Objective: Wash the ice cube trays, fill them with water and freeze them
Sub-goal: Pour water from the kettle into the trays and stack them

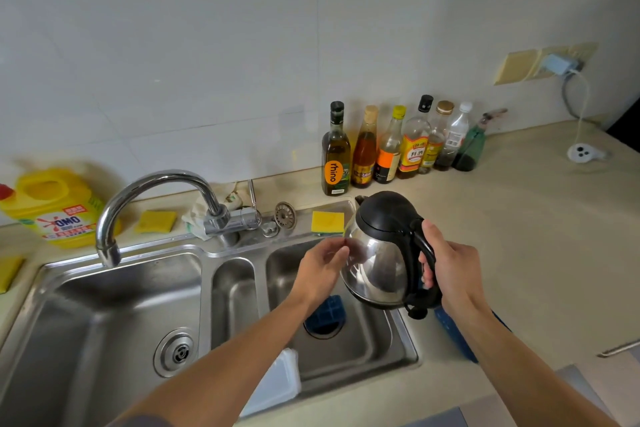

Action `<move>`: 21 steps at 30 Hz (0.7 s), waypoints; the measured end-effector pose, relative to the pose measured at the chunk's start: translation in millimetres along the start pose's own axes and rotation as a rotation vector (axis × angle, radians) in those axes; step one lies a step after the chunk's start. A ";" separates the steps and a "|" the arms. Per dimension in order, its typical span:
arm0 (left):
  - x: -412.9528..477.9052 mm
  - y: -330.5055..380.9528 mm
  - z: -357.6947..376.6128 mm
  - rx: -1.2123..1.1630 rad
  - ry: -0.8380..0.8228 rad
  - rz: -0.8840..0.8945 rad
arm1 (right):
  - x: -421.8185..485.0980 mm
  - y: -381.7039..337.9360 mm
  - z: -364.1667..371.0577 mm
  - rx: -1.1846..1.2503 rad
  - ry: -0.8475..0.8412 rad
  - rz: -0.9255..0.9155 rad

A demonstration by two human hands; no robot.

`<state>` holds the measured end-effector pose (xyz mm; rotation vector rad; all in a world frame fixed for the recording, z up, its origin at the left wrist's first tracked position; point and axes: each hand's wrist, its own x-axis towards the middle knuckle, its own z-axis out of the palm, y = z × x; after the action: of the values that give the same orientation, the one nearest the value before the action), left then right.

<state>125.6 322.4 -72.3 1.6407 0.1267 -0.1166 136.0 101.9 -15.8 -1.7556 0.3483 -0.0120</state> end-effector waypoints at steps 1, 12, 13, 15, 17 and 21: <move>5.4 3.5 4.4 0.017 -0.014 0.004 | 8.3 0.9 -0.9 0.002 0.002 -0.002; 84.4 3.5 74.2 0.063 0.059 -0.123 | 118.5 16.6 -33.0 -0.038 -0.113 0.004; 92.1 3.4 80.8 0.052 0.076 -0.135 | 129.1 16.7 -36.5 -0.037 -0.123 0.004; 106.0 5.2 93.4 0.038 0.117 -0.153 | 149.9 16.1 -43.6 -0.049 -0.145 0.002; 116.2 6.2 105.4 0.050 0.156 -0.164 | 167.8 16.2 -50.2 -0.054 -0.174 0.006; 131.0 9.8 124.4 0.081 0.192 -0.181 | 193.2 21.6 -58.1 -0.070 -0.230 -0.001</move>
<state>256.7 199.3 -91.8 1.7175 0.4224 -0.1034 303.8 -3.5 -59.1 -1.8048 0.1816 0.2020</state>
